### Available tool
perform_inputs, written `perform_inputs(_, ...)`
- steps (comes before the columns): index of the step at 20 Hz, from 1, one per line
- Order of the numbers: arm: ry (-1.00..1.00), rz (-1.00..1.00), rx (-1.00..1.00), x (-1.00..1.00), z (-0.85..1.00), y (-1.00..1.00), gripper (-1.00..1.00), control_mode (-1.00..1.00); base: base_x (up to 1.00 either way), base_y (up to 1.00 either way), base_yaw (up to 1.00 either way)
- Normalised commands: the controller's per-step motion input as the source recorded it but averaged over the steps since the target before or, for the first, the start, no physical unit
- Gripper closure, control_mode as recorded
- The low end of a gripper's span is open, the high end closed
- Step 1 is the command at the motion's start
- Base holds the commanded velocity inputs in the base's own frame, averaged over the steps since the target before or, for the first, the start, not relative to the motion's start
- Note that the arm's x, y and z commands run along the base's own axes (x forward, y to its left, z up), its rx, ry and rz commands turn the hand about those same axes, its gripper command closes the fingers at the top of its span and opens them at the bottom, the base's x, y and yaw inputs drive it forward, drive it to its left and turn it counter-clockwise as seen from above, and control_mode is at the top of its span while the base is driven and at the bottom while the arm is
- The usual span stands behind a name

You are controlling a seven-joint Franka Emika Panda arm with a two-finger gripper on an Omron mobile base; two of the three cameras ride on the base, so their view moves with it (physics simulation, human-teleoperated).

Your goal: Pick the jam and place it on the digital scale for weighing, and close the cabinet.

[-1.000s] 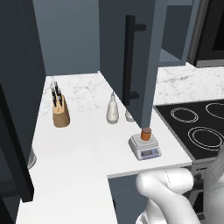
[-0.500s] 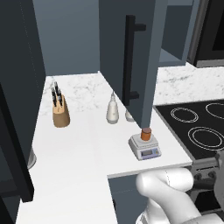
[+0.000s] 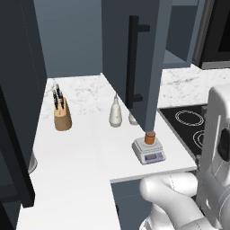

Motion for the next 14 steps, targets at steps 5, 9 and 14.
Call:
perform_inputs(5, 0.0, 0.01, -0.06, 0.14, 0.0, 0.02, -1.0, -1.0, 0.0, 0.0, 0.0)
perform_inputs(9, 0.0, 0.01, -0.04, 0.23, 0.0, 0.0, -1.0, -1.0, 0.0, 0.0, 0.0)
perform_inputs(14, 0.0, 0.01, -0.05, 0.31, -0.08, 0.0, -1.0, -1.0, 0.0, 0.0, 0.0)
